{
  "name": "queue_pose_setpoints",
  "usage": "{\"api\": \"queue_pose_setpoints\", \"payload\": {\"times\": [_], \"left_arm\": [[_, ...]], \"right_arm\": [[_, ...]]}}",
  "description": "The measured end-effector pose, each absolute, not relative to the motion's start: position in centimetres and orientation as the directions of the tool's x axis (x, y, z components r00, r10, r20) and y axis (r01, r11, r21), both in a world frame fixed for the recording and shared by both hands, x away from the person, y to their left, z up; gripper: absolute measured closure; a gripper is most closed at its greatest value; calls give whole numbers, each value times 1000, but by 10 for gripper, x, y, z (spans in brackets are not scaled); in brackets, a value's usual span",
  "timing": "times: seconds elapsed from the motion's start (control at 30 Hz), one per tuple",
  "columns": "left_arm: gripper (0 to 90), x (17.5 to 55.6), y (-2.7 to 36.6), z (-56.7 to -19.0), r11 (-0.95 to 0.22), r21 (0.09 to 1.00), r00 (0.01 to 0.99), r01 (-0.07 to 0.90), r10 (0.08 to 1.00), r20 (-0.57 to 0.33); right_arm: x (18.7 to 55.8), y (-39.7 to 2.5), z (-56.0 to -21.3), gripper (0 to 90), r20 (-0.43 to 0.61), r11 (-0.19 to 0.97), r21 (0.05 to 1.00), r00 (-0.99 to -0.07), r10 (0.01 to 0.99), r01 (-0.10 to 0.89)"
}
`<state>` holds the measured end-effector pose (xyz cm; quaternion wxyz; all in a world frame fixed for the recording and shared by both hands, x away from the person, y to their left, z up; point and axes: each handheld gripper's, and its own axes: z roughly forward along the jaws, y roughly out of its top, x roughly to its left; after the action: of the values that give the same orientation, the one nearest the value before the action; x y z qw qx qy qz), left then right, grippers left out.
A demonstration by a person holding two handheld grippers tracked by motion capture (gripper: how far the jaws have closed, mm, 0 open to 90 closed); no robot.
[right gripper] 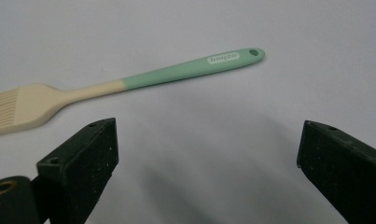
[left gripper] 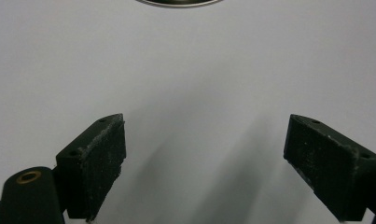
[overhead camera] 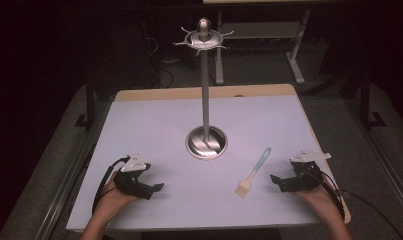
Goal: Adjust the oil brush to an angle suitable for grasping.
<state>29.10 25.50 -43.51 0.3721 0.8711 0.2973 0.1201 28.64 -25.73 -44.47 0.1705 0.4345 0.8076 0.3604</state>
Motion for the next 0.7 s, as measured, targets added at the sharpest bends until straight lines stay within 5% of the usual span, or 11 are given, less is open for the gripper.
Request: {"api": "queue_pose_setpoints", "payload": {"times": [0.17, 0.3, 0.4, 0.7], "left_arm": [[130, 289, 256, -434, -524, 732, 788, 435, 615, -28], [131, 286, 255, -435, -546, 721, 800, 428, 599, -21], [131, 284, 255, -434, -538, 731, 803, 419, 595, -23], [131, 283, 255, -432, -523, 741, 804, 421, 593, -39]], "right_arm": [[287, -260, -445, 62, 60, 350, 734, -569, 820, 582], [290, -261, -444, 171, 72, 348, 730, -574, 816, 587], [292, -261, -441, 376, 67, 355, 730, -578, 813, 584], [310, -257, -431, 732, 75, 347, 748, -590, 804, 567]]}}
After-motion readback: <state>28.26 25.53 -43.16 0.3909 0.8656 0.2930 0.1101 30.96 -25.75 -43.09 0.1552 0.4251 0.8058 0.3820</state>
